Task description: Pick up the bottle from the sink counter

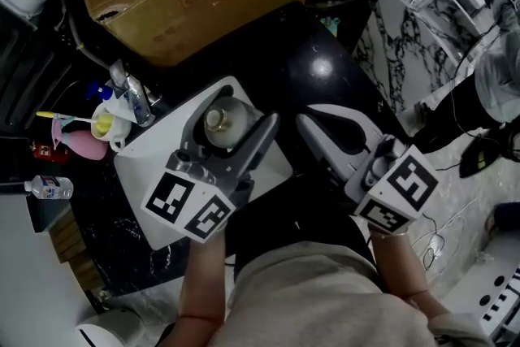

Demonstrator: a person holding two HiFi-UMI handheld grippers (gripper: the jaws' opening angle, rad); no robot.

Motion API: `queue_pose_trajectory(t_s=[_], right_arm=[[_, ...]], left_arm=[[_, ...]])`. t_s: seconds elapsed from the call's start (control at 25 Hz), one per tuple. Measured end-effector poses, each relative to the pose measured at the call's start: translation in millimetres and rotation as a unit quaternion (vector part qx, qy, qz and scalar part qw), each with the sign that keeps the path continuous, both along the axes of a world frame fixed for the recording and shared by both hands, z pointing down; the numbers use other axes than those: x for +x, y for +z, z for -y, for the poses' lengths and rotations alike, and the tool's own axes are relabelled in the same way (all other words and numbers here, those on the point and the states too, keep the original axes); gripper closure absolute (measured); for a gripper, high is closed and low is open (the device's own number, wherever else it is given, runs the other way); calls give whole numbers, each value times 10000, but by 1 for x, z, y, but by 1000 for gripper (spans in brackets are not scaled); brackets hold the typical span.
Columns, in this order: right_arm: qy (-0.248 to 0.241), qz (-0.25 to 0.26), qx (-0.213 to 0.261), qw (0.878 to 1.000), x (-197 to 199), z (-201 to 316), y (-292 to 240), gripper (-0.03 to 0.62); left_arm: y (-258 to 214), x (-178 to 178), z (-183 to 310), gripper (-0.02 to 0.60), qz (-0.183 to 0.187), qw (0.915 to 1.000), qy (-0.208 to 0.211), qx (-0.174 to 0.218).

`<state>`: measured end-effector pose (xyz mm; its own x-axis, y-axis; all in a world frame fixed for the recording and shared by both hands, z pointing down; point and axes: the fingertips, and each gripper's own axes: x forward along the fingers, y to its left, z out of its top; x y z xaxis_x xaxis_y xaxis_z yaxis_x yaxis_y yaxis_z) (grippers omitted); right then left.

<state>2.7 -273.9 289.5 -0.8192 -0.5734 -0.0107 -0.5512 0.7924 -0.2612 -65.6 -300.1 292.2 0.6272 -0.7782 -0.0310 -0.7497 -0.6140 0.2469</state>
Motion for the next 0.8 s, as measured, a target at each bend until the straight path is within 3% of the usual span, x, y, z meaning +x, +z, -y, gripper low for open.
queue_pose_trajectory(t_s=[0.36, 0.8], right_arm=[[-148, 18, 228, 9996, -23, -27, -16, 592], [-167, -127, 330, 9992, -37, -40, -17, 592]], left_arm=[[-17, -12, -28, 222, -157, 9995, 39, 264], [-26, -20, -62, 224, 183, 9971, 315, 664]])
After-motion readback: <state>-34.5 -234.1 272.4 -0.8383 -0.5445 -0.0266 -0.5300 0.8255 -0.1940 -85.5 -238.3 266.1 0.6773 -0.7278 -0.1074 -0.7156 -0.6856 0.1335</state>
